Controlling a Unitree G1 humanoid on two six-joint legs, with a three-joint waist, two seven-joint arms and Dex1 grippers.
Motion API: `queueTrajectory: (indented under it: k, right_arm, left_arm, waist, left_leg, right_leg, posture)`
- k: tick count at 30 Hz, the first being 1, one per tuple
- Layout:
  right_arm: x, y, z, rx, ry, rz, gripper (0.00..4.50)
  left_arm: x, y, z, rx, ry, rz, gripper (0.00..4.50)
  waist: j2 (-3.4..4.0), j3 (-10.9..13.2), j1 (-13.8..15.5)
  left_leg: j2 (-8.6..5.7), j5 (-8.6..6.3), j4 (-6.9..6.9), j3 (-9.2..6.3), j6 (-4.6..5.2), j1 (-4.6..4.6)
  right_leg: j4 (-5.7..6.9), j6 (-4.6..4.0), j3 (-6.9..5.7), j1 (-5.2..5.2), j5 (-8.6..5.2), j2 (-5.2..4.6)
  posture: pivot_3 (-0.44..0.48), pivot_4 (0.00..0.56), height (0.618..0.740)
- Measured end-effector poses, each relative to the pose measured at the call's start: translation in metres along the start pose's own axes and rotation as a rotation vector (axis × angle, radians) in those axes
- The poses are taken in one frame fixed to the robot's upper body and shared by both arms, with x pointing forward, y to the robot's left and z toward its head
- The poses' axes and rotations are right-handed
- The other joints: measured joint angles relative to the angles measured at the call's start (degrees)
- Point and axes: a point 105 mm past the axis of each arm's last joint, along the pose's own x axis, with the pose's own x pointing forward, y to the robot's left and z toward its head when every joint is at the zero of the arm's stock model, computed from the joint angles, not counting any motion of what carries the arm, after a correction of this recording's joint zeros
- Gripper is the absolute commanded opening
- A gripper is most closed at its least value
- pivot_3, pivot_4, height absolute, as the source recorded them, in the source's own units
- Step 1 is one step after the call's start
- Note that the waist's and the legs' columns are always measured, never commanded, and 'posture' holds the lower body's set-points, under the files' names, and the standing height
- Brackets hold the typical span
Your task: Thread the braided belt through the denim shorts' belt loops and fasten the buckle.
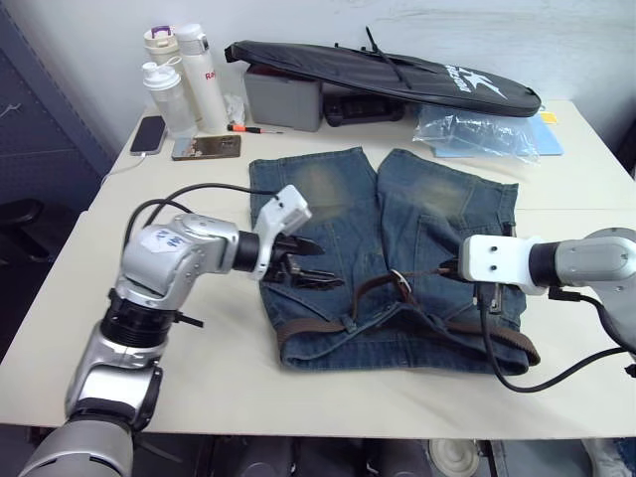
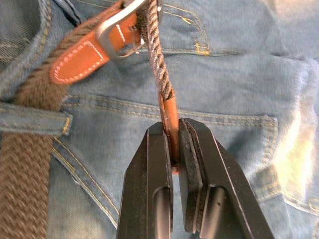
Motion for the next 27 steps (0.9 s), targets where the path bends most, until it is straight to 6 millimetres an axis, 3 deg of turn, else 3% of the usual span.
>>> queueTrajectory:
  k: [5, 10, 13, 21, 23, 27]
  right_arm:
    - [-0.008, -0.001, 0.000, -0.029, -0.005, -0.022, 0.00]
    - [-0.022, 0.001, -0.005, -0.064, 0.025, -0.014, 0.00]
    - [-0.026, -0.003, 0.000, -0.122, 0.008, -0.034, 0.00]
    - [-0.040, -0.019, 0.007, -0.269, -0.007, -0.102, 0.00]
    - [-0.040, -0.017, 0.008, -0.251, -0.014, -0.091, 0.00]
    - [-0.037, -0.010, 0.018, -0.194, -0.048, -0.059, 0.00]
  left_arm:
    - [0.002, -0.001, -0.007, -0.014, 0.030, -0.049, 4.47]
    - [0.029, -0.016, -0.026, -0.024, 0.118, -0.133, 4.47]
    - [0.042, -0.019, -0.030, -0.022, 0.135, -0.147, 3.70]
    - [0.048, -0.023, -0.022, -0.018, 0.092, -0.189, 0.21]
    - [0.046, -0.018, -0.013, 0.000, 0.048, -0.166, 0.09]
    - [0.046, -0.005, 0.035, 0.099, -0.123, -0.073, 0.09]
  waist:
    - [0.04, -0.02, 0.08]
    - [-0.02, 0.02, 0.15]
    - [-0.05, 0.03, 0.14]
    - [-0.01, 0.06, -0.08]
    - [-0.01, 0.05, -0.06]
    - [0.00, 0.05, 0.15]
  left_leg:
    - [-0.01, -0.01, 0.01, 0.02, 0.02, -0.01]
    - [-0.03, -0.03, 0.01, 0.08, 0.04, -0.02]
    - [-0.03, -0.03, 0.07, 0.12, 0.05, 0.00]
    - [0.16, -0.04, 0.25, 0.21, 0.03, 0.02]
    - [0.20, -0.05, 0.31, 0.20, 0.02, 0.01]
    - [0.20, -0.11, 0.45, 0.16, 0.05, -0.08]
  right_leg:
    - [-0.01, 0.02, 0.03, 0.00, 0.02, 0.00]
    - [-0.02, 0.04, 0.03, 0.00, 0.03, -0.01]
    - [0.02, 0.04, 0.04, 0.00, 0.05, 0.00]
    - [0.13, -0.02, 0.12, -0.02, 0.09, 0.08]
    - [0.14, -0.03, 0.11, -0.02, 0.10, 0.11]
    - [0.13, -0.03, 0.10, -0.01, 0.15, 0.11]
  posture:
    - [0.000, 0.150, 0.645]
    - [0.000, 0.150, 0.645]
    - [0.000, 0.150, 0.645]
    - [0.000, 0.150, 0.645]
    - [0.000, 0.150, 0.645]
    - [0.000, 0.150, 0.645]
